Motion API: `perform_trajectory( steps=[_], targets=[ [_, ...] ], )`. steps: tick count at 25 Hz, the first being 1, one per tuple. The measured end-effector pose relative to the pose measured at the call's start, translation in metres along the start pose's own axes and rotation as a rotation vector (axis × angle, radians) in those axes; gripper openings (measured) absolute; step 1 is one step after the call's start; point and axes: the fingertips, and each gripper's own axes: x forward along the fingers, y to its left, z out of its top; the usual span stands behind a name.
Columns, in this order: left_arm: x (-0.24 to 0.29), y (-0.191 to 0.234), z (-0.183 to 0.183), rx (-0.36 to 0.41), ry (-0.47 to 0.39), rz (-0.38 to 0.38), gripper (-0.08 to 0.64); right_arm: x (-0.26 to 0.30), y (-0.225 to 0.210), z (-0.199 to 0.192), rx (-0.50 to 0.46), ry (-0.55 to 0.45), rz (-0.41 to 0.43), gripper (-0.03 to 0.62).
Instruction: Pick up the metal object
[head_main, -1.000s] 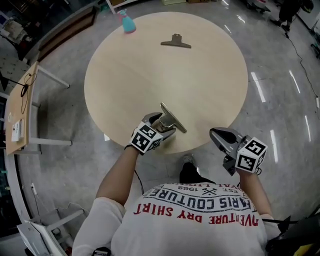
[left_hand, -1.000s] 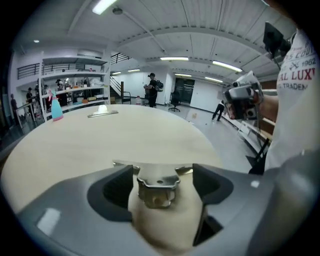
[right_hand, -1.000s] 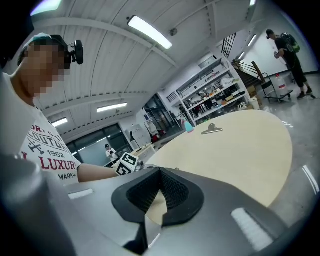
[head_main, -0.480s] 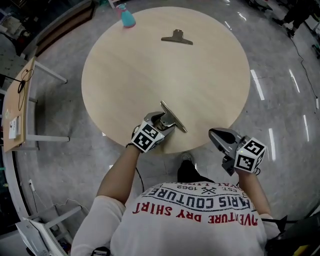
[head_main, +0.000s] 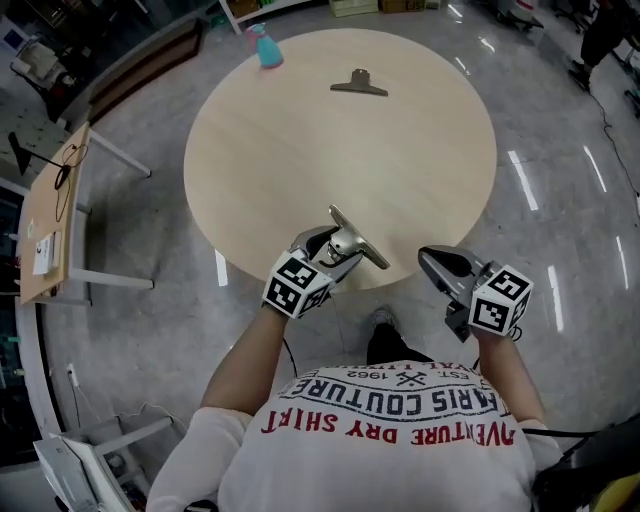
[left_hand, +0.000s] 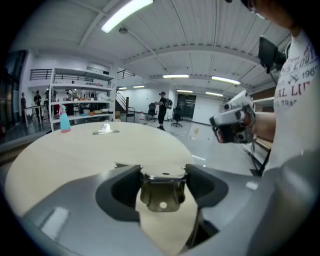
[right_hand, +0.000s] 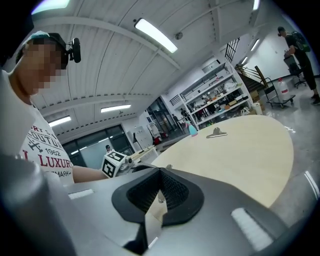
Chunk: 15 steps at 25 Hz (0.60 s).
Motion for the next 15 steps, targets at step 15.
perform_trajectory(
  steps=[15],
  targets=[
    [-0.206,-0.142,0.06,0.023,-0.332,0.003,0.281,-0.046,0.158,0.008,-0.184,-0.108,0.08,0.002]
  ],
)
